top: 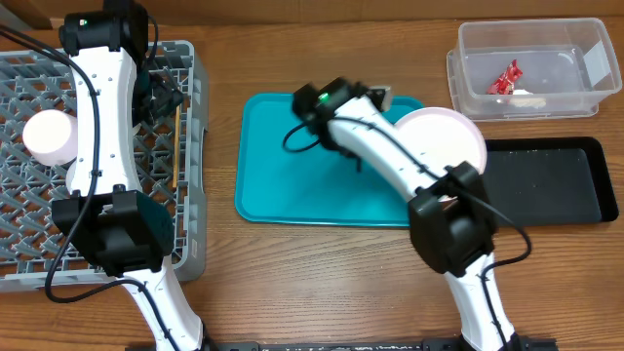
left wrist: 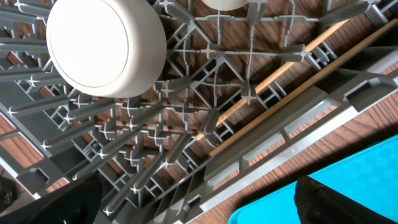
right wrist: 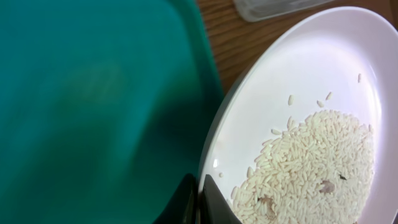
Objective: Sort waste into correct bins and load items into the dishwasher
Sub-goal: 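Lift the plate and carry it over the black tray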
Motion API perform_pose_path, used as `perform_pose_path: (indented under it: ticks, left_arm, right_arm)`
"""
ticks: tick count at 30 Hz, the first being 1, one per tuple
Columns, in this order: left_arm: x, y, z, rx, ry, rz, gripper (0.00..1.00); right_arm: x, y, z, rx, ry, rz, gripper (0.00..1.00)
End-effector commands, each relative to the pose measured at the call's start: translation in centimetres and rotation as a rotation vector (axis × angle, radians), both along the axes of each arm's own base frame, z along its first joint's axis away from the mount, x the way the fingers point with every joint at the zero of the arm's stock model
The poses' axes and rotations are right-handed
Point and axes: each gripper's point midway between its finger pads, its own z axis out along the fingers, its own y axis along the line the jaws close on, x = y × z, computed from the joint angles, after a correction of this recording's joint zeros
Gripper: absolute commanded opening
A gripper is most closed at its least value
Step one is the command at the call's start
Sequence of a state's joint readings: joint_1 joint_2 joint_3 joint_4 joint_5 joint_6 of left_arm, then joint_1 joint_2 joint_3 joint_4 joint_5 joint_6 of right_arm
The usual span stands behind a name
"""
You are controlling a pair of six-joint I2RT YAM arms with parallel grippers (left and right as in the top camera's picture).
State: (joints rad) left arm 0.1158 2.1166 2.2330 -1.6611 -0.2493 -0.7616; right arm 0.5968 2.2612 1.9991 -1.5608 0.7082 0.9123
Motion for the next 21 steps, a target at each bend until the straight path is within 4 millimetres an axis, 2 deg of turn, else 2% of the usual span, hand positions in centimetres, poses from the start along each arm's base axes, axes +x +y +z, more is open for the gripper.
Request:
perform_pose_path:
  ticks: [1, 7, 11, 16, 21]
  left_arm:
    - [-0.1, 0.1, 2.0, 0.007, -0.064, 0.022, 1.0]
    - [-0.1, 0.1, 2.0, 0.007, -0.065, 0.022, 1.0]
    - [-0.1, 0.1, 2.0, 0.007, -0.064, 0.022, 1.0]
    - [-0.1, 0.1, 2.0, 0.006, -0.064, 0.022, 1.0]
    - [-0.1, 0.1, 2.0, 0.007, -0.065, 0.022, 1.0]
  right_arm:
    - [1.2, -3.3, 5.3, 0.065, -0.131, -0.087, 0.04]
    - [1.9, -9.9, 7.3, 0.1, -0.177, -0.25, 0.04]
    - [2.2, -13.8, 7.3, 0.129, -0.176, -0.336, 0.04]
    - [2.5, -17.6, 6.7, 0.187, -0.174, -0.426, 0.04]
    - [3.3, -20.4, 6.3, 0.249, -0.19, -0.469, 0.04]
